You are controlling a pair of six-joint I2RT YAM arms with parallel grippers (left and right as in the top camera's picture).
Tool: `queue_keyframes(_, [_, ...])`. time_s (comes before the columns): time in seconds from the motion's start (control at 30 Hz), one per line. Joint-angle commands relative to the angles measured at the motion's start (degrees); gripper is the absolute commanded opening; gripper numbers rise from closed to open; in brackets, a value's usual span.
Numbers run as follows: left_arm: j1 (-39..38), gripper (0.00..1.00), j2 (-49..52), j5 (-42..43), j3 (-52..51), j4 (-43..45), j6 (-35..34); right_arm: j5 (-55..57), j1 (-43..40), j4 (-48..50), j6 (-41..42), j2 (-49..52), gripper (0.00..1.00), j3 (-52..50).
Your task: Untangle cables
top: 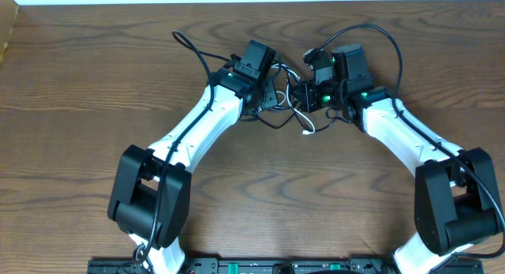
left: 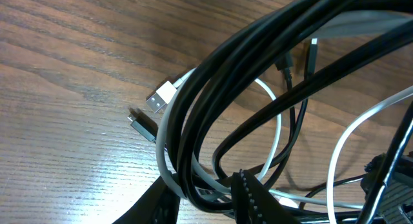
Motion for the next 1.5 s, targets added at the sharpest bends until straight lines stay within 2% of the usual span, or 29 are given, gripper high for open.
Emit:
queue_keyframes(0.0, [-0.13, 0.23, 0.83, -0.74, -0.87, -0.04, -0.09, -0.98, 0.5, 0.17, 0.57, -0.74, 0.01, 0.37])
queue_keyframes(0.03, [-0.13, 0.19, 0.83, -0.74, -0.87, -0.02, -0.09, -0.98, 0.5, 0.17, 0.57, -0.74, 0.01, 0.37])
queue_keyframes(0.07, [-0.13, 0.08, 0.83, -0.74, -0.87, -0.02, -0.09, -0.98, 0.5, 0.17, 0.57, -0.74, 0.01, 0.37])
queue_keyframes(0.37, [0.68, 0.07, -0.96, -0.13, -0.72, -0.04, 0.24, -0.96, 0.5, 0.15, 0.57, -0.74, 0.01, 0.37])
queue_keyframes(0.6, [2.97, 0.07, -5.22, 9.14, -0.68, 0.72, 0.39, -0.79, 0.5, 0.22, 0.57, -0.74, 0.01, 0.37])
queue_keyframes(0.83, [6.73, 0.07, -6.21, 20.11, -0.68, 1.79, 0.72, -0.79, 0.5, 0.07, 0.57, -0.74, 0.01, 0.37])
queue_keyframes(1.27, [13.4, 0.07, -6.21, 48.72, -0.68, 6.49, 9.11, -0.57, 0.5, -0.26, 0.55, -0.74, 0.01, 0.37])
queue_keyframes(1.47, [15.56, 0.08, -6.21, 58.47, -0.68, 10.45, 9.22, 0.59, 0.5, -0.74, -0.57, -0.74, 0.01, 0.37])
